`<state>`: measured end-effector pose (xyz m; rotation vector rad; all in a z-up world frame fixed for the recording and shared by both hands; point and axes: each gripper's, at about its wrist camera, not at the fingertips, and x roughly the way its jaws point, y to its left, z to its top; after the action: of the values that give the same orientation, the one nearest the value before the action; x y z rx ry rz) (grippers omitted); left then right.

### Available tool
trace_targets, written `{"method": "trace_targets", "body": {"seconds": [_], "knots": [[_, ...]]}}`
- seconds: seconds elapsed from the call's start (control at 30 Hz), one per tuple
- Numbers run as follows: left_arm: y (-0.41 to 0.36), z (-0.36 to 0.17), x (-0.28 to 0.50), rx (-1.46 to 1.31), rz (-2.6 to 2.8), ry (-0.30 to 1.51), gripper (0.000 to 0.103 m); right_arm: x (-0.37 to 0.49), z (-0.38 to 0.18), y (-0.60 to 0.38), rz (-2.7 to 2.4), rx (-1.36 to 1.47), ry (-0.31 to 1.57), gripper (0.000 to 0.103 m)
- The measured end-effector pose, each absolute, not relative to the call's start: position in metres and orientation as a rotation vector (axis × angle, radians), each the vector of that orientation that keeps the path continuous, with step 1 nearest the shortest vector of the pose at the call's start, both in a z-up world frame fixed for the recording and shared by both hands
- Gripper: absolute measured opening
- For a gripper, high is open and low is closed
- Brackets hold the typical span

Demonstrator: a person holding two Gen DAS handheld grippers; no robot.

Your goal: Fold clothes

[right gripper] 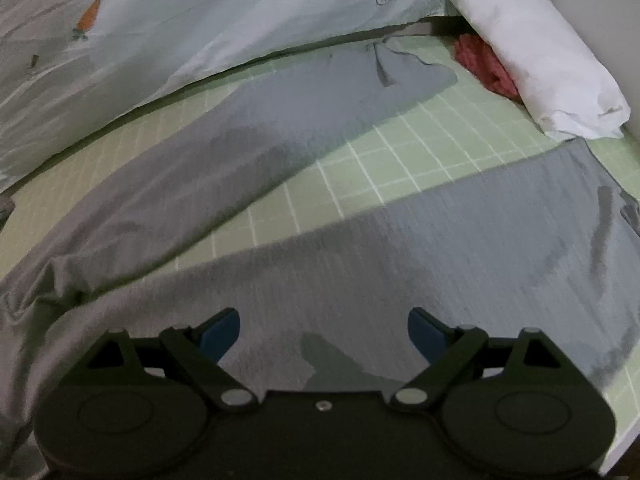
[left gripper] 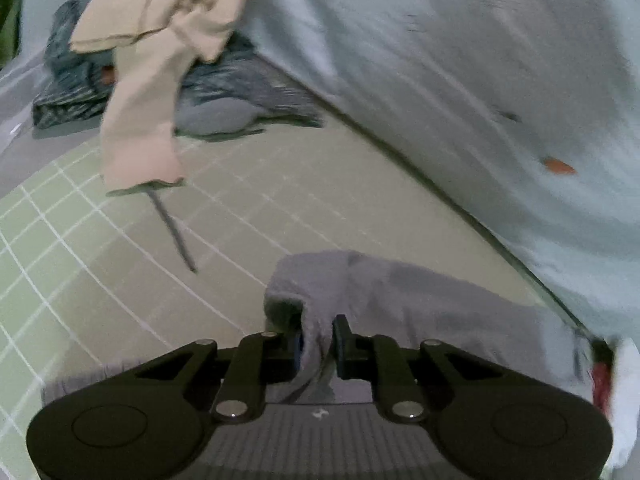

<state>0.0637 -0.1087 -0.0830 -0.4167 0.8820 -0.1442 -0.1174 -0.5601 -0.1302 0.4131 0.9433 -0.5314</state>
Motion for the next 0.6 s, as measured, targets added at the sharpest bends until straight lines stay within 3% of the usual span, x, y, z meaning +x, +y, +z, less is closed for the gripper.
{"method": "trace_targets", "body": {"seconds": [0.43,0.6], "knots": [[-0.201,-0.130,-0.019,-0.160,-0.332,1.057,0.019,-0.178,-0.150,-0.532,-0.386,0.256,1.109,0.092],[-0.198,-0.123,-0.025,-0.158,-0.330,1.060,0.028,-0.191,-0.151,-0.532,-0.388,0.264,1.110,0.092]]}}
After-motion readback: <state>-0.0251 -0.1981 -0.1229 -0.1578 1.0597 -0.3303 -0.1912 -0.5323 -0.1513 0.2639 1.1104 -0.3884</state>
